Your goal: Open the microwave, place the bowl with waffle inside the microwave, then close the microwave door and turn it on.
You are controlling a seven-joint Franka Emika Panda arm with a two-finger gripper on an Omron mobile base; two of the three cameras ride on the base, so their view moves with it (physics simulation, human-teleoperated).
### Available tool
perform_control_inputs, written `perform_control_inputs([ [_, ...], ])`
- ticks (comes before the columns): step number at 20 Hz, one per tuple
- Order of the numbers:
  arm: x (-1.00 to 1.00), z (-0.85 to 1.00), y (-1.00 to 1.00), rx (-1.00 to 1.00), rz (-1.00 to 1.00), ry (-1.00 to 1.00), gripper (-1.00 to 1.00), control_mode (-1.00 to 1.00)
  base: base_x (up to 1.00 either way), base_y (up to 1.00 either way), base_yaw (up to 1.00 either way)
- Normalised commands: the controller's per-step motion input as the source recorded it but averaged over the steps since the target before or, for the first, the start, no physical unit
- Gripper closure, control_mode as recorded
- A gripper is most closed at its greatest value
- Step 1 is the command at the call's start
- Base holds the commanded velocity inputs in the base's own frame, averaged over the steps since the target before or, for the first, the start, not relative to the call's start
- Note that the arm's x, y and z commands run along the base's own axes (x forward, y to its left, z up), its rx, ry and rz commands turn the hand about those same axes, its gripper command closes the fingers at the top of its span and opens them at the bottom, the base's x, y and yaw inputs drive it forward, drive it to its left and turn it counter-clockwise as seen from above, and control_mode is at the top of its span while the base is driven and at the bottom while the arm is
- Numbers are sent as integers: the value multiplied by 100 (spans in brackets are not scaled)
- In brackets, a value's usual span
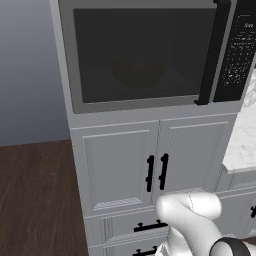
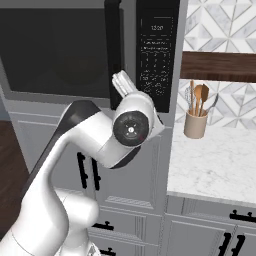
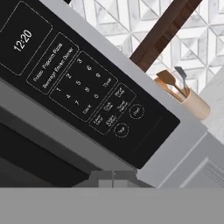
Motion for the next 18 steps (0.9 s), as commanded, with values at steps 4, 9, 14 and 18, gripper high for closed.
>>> perform_control_inputs([
  [4, 17, -1, -42, 12, 5, 0, 100, -100, 0, 0, 0],
  [9, 13, 6, -23, 33, 0, 5, 100, -100, 0, 0, 0],
  [14, -1, -1, -15, 42, -1, 17, 100, -100, 0, 0, 0],
  [18, 3, -2, 0, 35, -12, 12, 100, -100, 0, 0, 0],
])
